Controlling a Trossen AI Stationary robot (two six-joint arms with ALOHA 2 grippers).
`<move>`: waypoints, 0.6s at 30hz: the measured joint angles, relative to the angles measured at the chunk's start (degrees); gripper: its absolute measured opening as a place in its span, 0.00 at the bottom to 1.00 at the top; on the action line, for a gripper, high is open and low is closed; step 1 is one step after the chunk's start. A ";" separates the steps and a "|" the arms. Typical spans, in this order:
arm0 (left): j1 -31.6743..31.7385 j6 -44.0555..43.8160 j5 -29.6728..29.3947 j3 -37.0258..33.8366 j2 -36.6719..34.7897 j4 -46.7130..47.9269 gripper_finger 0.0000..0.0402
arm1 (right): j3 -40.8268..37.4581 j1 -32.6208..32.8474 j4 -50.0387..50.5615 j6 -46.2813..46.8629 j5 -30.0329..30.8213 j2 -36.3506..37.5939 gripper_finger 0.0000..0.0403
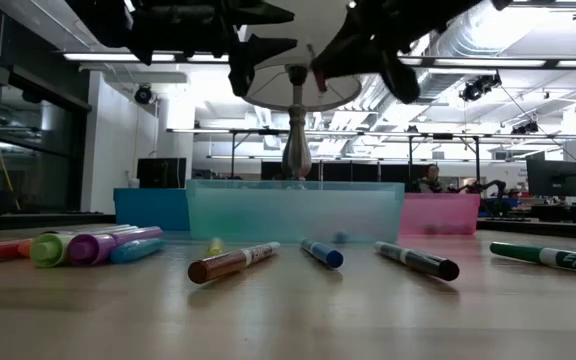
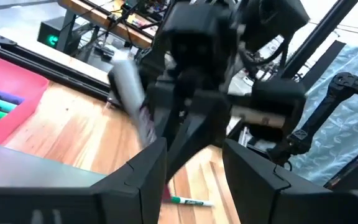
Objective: Pick & Place Markers
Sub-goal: Put the dark red marker pen into the blue bin
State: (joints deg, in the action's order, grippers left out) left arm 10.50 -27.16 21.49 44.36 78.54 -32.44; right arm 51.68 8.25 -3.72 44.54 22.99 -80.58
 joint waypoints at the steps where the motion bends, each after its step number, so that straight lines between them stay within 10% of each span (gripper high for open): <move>1: 0.00 0.19 -0.48 0.00 0.00 -0.01 0.39 | 0.02 0.02 0.95 -0.13 0.53 1.07 0.06; 18: -0.02 -0.08 -5.71 -0.02 -0.04 -4.47 0.39 | 0.02 0.42 -2.19 -7.47 -4.14 3.56 0.06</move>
State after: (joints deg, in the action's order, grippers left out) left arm 10.48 -27.24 15.78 44.34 78.50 -36.91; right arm 51.70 8.67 -5.91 37.08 18.84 -77.02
